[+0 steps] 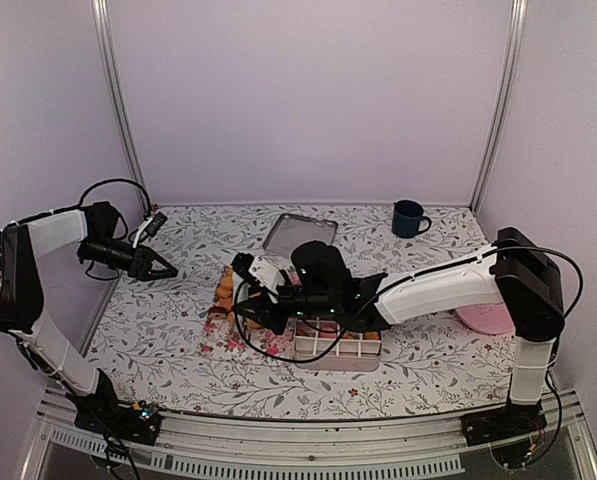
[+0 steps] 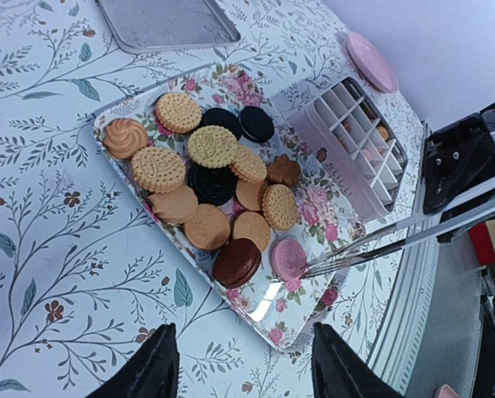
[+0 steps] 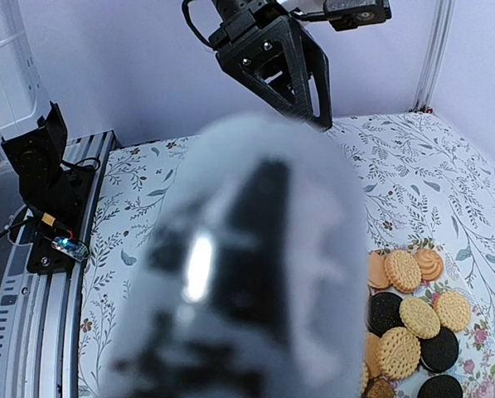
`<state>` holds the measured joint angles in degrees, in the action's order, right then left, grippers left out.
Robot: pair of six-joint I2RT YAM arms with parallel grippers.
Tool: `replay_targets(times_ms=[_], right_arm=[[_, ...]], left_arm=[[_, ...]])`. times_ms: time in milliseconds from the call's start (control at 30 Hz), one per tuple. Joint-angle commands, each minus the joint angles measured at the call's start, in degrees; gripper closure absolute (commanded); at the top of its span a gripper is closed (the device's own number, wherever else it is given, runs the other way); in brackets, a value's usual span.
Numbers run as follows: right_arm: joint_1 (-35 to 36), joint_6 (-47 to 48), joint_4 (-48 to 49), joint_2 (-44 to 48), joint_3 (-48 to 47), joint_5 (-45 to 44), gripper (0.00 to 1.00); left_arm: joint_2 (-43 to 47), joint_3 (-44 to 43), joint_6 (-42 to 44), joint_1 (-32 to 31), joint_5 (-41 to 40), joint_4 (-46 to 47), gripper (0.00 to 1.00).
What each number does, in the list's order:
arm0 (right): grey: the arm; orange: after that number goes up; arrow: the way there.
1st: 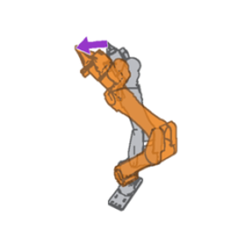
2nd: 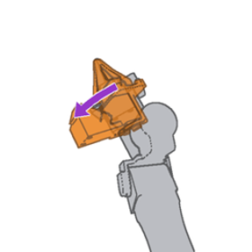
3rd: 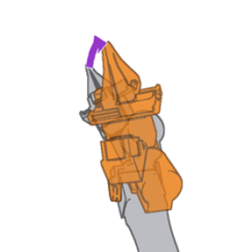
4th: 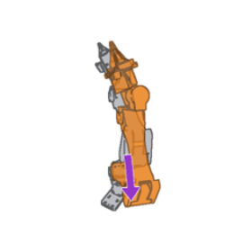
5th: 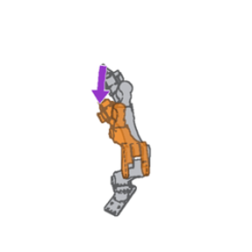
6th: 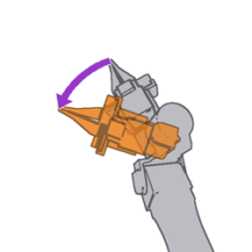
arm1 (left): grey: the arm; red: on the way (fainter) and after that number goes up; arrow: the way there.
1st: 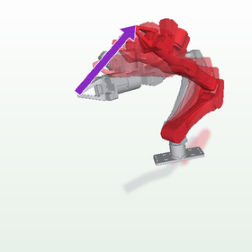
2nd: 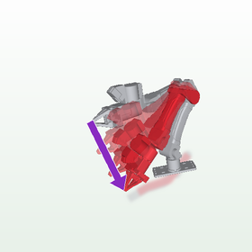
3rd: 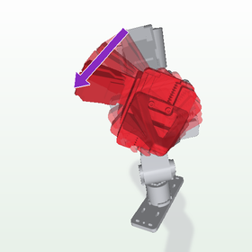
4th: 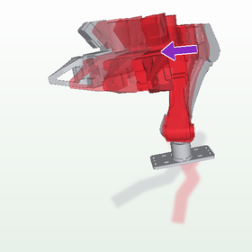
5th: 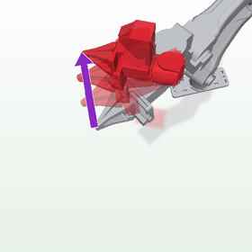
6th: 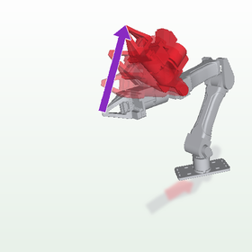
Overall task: Pack the cookies
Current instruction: Position the fake cookies on the plate.
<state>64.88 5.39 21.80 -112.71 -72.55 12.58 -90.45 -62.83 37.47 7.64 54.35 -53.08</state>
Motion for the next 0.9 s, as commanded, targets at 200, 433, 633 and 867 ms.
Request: replay_targets(times_ms=[200, 433, 633, 867], right_arm=[[0.2, 0.9, -1.2, 1.1, -3.3, -2.4, 0.67], [0.3, 0.9, 0.8, -2.6, -8.1, -3.9, 0.63], [0.2, 1.4, 2.2, -6.1, -11.3, -7.1, 0.64], [-1.7, 1.8, 4.0, -10.2, -15.1, -8.9, 0.64]], left_arm=[[0.1, -0.1, 0.5, 0.5, 1.3, -0.7, 0.45], [-0.1, -0.5, 0.9, 0.5, 1.5, -1.2, 0.45], [-0.1, -0.4, 1.2, 0.5, 1.5, -1.3, 0.45], [0.2, -0.1, 1.5, 0.5, 1.3, -1.5, 0.45]])
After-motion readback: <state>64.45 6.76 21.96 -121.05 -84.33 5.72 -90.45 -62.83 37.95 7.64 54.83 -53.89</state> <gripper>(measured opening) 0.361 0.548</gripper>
